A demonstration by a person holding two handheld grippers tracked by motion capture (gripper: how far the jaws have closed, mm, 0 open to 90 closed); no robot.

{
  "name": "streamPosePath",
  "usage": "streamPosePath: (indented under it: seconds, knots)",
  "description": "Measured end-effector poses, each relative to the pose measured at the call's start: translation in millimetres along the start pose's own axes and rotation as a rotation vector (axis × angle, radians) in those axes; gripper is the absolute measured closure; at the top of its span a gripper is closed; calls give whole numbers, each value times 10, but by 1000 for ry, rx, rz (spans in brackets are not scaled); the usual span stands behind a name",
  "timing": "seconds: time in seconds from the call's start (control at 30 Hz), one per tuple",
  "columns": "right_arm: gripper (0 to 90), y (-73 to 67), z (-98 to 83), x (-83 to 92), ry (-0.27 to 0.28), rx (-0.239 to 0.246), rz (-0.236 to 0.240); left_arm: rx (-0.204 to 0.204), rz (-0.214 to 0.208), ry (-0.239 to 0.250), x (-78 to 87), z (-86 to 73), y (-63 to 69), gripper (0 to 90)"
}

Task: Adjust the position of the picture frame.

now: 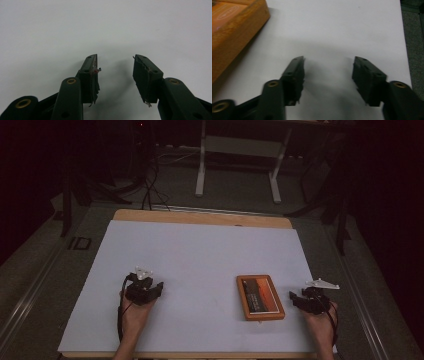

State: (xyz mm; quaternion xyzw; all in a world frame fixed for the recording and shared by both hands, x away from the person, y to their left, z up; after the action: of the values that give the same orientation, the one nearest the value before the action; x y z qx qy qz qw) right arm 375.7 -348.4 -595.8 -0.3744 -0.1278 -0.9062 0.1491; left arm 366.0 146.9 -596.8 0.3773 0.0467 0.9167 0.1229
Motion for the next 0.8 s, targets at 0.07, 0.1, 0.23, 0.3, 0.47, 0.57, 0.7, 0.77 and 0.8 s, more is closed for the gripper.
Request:
streamPosePath:
  seconds: [0.07,0.1,0.23,0.3,0.47,0.57,0.7,0.77,0.8]
  knots:
    - [493,-12,14,10,6,-10,12,-37,-29,31,99,34,43,577]
    - [493,-12,14,10,6,-10,12,-37,-29,31,99,34,43,589]
    - [607,-34,76,78,40,-28,51,-122,-23,114,332,77,89,654]
    - [757,-61,129,110,57,-22,79,-141,-14,134,427,84,83,745]
    - [900,-92,307,147,81,-20,110,-154,-15,135,523,55,8,893]
    - [900,-132,417,136,71,-1,116,-161,-12,121,522,14,-34,891]
    - [900,-199,525,89,45,49,116,-144,15,119,500,-17,-92,792]
    - [900,-219,543,67,36,62,119,-140,21,115,492,-23,-110,743]
    - [900,-289,559,-13,-17,97,143,-122,26,115,465,-30,-137,709]
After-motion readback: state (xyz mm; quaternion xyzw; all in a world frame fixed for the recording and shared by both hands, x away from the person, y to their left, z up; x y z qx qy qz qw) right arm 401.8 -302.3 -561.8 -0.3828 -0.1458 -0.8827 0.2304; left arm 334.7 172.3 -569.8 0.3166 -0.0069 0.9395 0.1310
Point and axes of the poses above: each handheld gripper's, and its own axes: x roughly backward along the jaws, z roughly out of its top, y roughly to its right, the point moved 9 cm from there along -x, roughly forward along the jaws, and after that the axes turned 8 degrees about x, right-handed, at the moved point
